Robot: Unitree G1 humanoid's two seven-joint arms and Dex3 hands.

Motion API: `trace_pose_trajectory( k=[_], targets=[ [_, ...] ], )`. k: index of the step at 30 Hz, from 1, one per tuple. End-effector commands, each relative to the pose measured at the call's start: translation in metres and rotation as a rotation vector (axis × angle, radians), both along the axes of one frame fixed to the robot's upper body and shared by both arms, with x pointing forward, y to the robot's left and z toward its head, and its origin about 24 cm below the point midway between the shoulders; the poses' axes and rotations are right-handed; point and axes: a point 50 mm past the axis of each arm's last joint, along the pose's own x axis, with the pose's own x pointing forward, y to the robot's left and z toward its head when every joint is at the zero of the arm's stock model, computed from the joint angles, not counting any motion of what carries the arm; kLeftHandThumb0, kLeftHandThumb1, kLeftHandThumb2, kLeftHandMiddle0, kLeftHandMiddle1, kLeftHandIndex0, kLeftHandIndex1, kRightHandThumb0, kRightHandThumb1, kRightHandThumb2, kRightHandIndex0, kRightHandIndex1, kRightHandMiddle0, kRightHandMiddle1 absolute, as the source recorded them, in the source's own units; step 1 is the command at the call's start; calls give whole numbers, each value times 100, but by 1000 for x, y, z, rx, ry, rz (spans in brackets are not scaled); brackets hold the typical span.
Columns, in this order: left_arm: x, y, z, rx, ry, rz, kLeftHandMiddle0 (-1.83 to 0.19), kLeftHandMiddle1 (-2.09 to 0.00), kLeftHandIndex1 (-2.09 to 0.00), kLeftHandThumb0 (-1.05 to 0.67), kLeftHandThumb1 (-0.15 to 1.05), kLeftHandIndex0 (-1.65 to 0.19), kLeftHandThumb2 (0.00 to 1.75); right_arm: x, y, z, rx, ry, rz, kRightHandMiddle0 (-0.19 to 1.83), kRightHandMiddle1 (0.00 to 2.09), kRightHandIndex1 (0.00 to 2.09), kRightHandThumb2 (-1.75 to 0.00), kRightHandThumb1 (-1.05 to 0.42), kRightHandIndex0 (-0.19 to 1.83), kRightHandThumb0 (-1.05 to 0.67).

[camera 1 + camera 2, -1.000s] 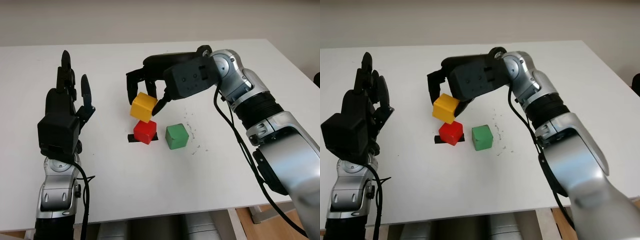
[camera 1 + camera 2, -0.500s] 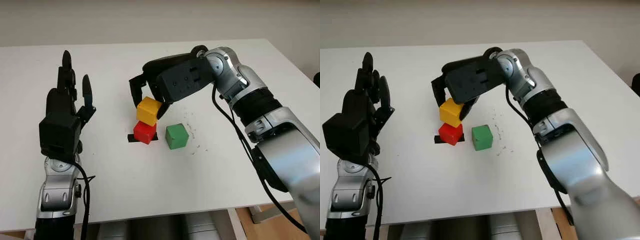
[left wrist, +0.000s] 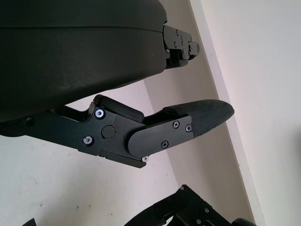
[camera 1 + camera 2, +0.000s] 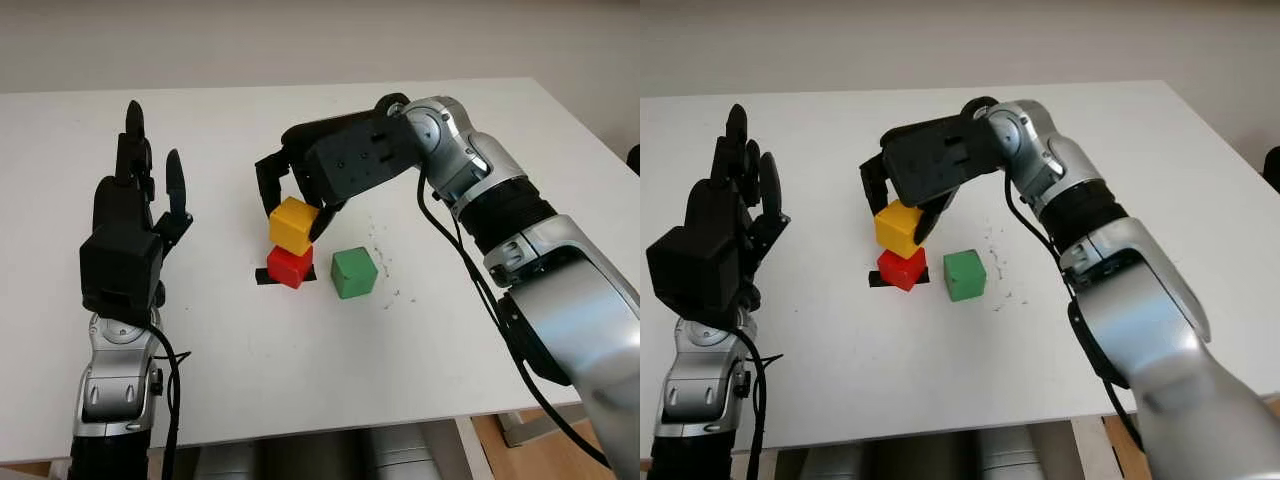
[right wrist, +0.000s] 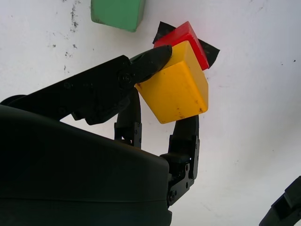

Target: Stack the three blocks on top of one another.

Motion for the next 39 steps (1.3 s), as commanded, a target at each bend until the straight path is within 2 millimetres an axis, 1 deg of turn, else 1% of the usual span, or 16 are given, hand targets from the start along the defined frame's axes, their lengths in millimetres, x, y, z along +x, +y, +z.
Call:
trace_pose_trajectory(
  k=[1,22,31,39],
  targets=[
    [-1,-1,5,11,-23,-8,-2,-5,-5,-77,105,-1,70,0,3,3,12,-17,13,42,151,140,-5,-92,46,-26],
    [-1,-1,5,19,-16,-14,-2,-5,-4,-77,105,0,70,0,6,-3,-22,-13,21,40,146,141,-6,-92,48,-26],
    [-2,-2,4,21,-10,-16,-1,-5,-4,-77,105,1,71,0,7,-10,-19,5,15,39,150,144,-5,-92,46,-26],
    [-3,-2,4,20,-11,-20,-1,-5,-4,-78,105,1,70,0,8,-11,-18,10,15,37,152,148,-6,-93,46,-27]
  ],
)
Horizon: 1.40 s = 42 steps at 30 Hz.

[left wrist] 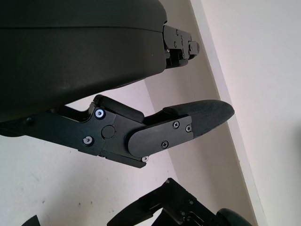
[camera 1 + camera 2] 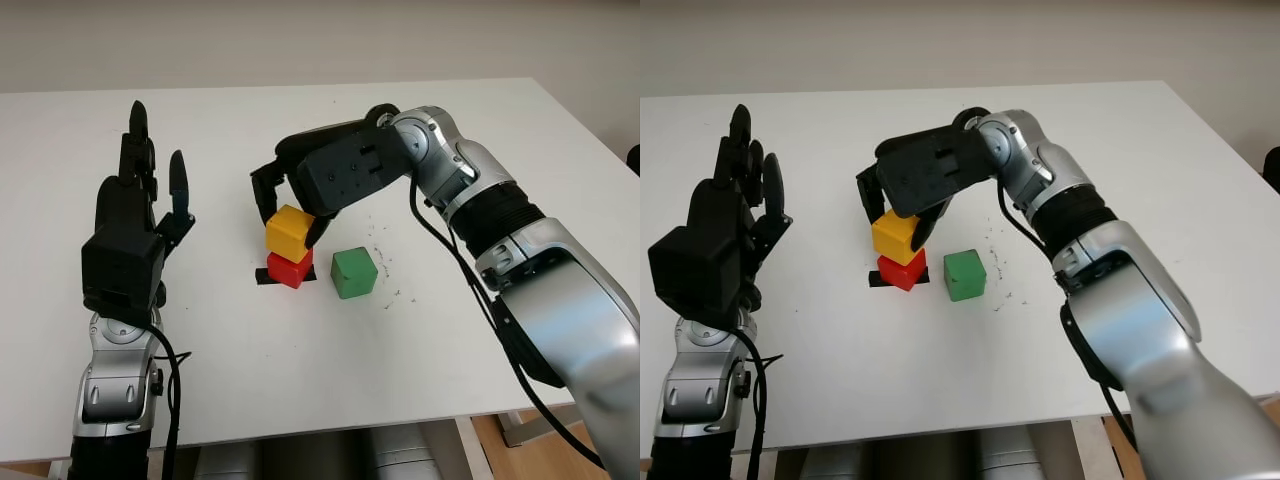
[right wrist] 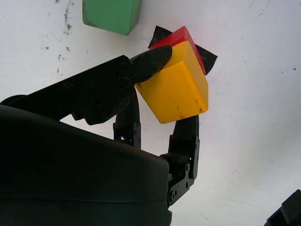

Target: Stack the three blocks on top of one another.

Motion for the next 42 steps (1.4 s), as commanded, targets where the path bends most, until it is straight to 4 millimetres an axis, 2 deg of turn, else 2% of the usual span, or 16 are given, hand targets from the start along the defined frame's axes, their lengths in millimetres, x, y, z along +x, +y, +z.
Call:
trace_pose_trajectory(
  k=[1,23,42],
  targets=[
    [-2,-1,3,9,-12,-7,-1,-5,-4,-78,105,1,70,0,1,0,4,-5,0,36,153,149,-6,-93,46,-27],
    [-3,-1,2,13,-4,-11,-1,-5,-5,-77,105,1,70,0,1,-5,-18,-1,3,43,152,151,-5,-92,50,-29],
    [-4,-2,1,18,3,-8,-1,-6,-5,-76,105,-1,70,0,3,-8,-31,-5,12,40,147,147,-5,-92,47,-28]
  ],
)
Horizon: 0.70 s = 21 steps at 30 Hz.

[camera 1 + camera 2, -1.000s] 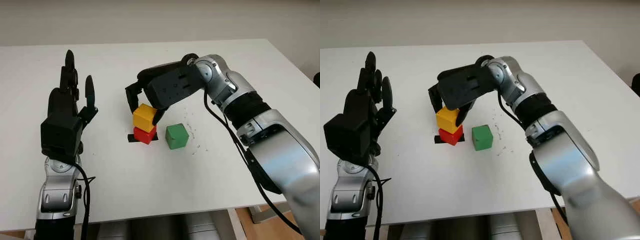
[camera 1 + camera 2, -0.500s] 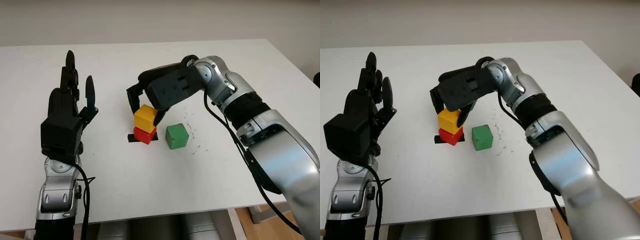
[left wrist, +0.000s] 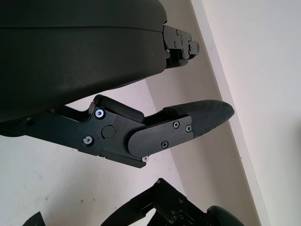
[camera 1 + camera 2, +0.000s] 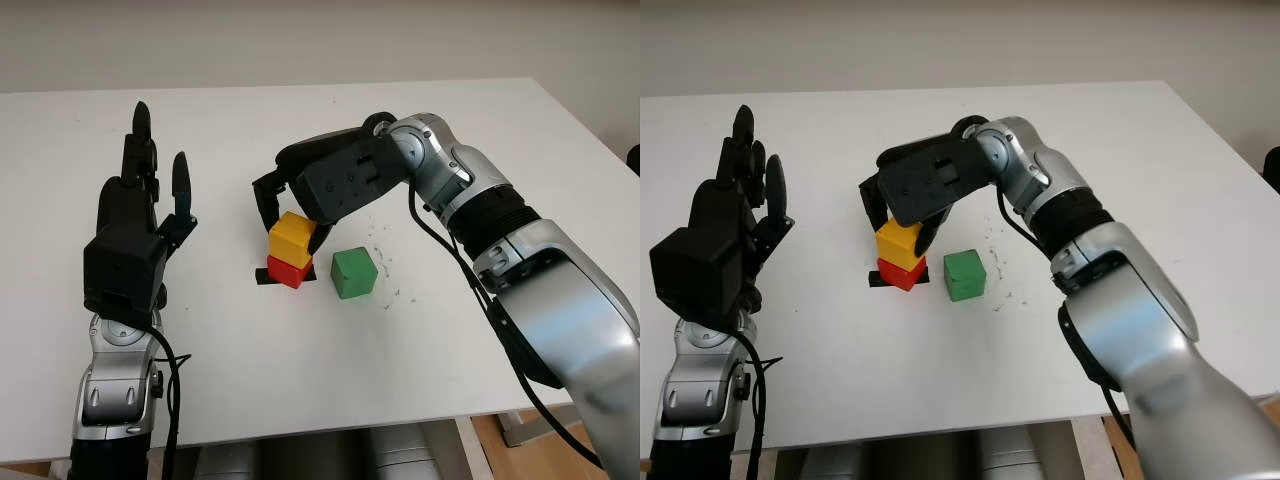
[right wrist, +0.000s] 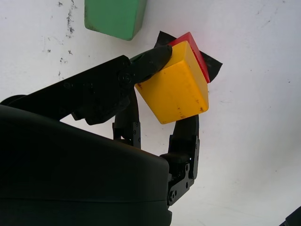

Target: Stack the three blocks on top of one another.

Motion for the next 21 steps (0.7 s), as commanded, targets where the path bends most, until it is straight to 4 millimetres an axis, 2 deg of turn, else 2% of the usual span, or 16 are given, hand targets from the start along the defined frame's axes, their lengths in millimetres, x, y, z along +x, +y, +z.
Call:
trace_pose_trajectory(
  k=[1,13,18,20,21],
  targets=[
    [-2,-1,2,9,-10,-2,-2,-6,-5,-76,105,-1,70,0,2,0,2,-3,0,40,147,147,-5,-92,47,-28],
    [-2,-2,2,6,-14,1,-3,-6,-6,-76,105,-1,70,1,1,-1,25,-14,-17,38,149,145,-6,-94,46,-28],
    [-2,-2,1,1,-12,-5,-3,-6,-6,-75,105,-1,70,1,1,-1,35,-17,-25,26,149,138,-5,-93,35,-29],
    [-2,-2,1,5,-13,-5,-3,-6,-6,-75,105,-1,70,2,1,0,27,-26,-28,21,148,142,-5,-93,31,-30],
    [-2,-2,1,6,-11,-5,-3,-6,-6,-75,105,-1,70,2,1,0,27,-32,-28,20,147,151,-5,-93,28,-31]
  ],
)
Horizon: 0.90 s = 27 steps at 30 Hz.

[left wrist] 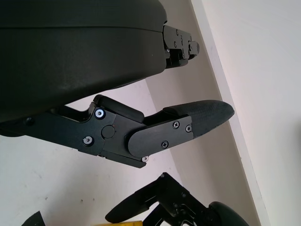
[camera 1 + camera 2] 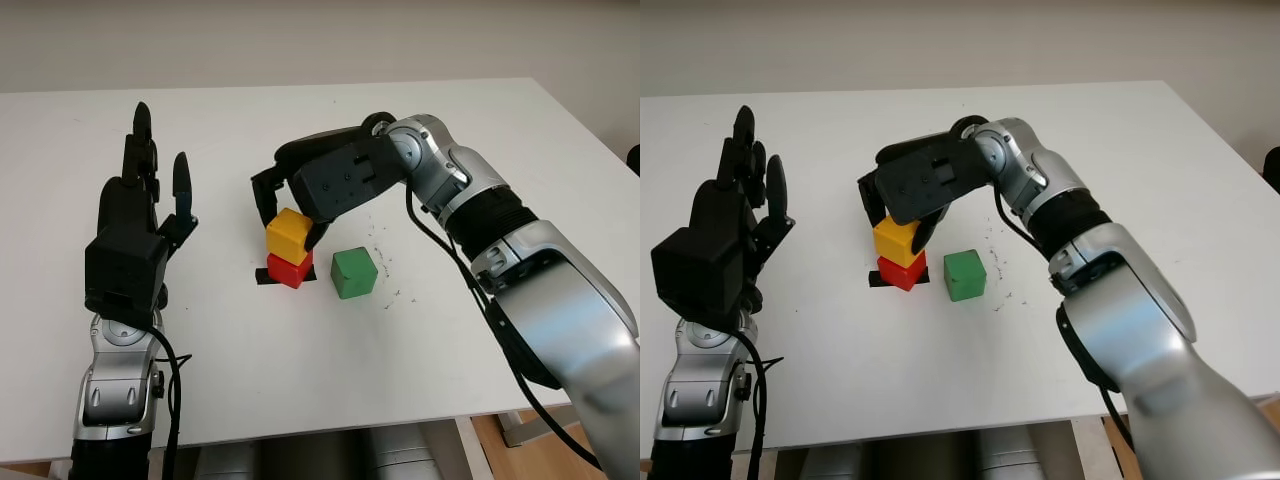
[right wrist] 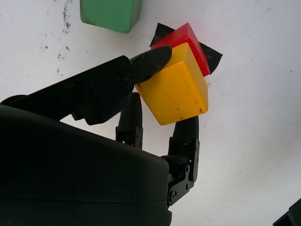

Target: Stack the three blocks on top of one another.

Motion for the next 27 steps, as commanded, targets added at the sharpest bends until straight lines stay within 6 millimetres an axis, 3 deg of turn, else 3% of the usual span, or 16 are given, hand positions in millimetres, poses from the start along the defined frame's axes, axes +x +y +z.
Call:
trace_pose_trajectory(
  k=[1,7,11,12,15,16,18,20,27],
  targets=[
    [-2,-1,1,6,-9,-6,-3,-6,-6,-75,105,-1,70,0,1,0,-1,-13,-2,19,146,159,-5,-92,26,-31],
    [-2,-2,1,6,-11,-10,-3,-6,-6,-74,105,-2,70,0,0,4,4,-22,-11,11,132,189,-5,-90,22,-36],
    [-2,-2,0,7,-11,-10,-3,-6,-6,-74,105,-2,70,0,-1,5,-23,-22,9,6,121,191,-5,-88,16,-42],
    [-2,-2,0,7,-11,-12,-3,-6,-6,-74,105,-1,70,-1,-1,5,-35,-17,14,2,110,174,-5,-86,3,-47],
    [-1,-2,0,6,-11,-11,-3,-5,-5,-74,105,-1,70,-1,-1,6,-65,0,20,0,89,148,-5,-85,-9,-54],
    [-2,-2,0,6,-12,-10,-3,-6,-5,-74,105,-1,70,-1,-1,6,-69,9,22,3,77,129,-5,-84,-8,-55],
    [-2,-2,0,5,-11,-11,-3,-5,-5,-74,105,-1,70,-1,-2,6,-72,21,25,10,45,69,-5,-82,0,-58],
    [-2,-2,0,3,-10,-13,-3,-5,-5,-74,105,-1,70,-1,-2,6,-69,27,30,14,30,40,-5,-82,7,-60],
    [-2,-2,0,9,-11,-15,-3,-5,-5,-74,105,-1,70,0,-3,10,-77,36,27,3,15,14,-6,-82,-8,-73]
  ],
)
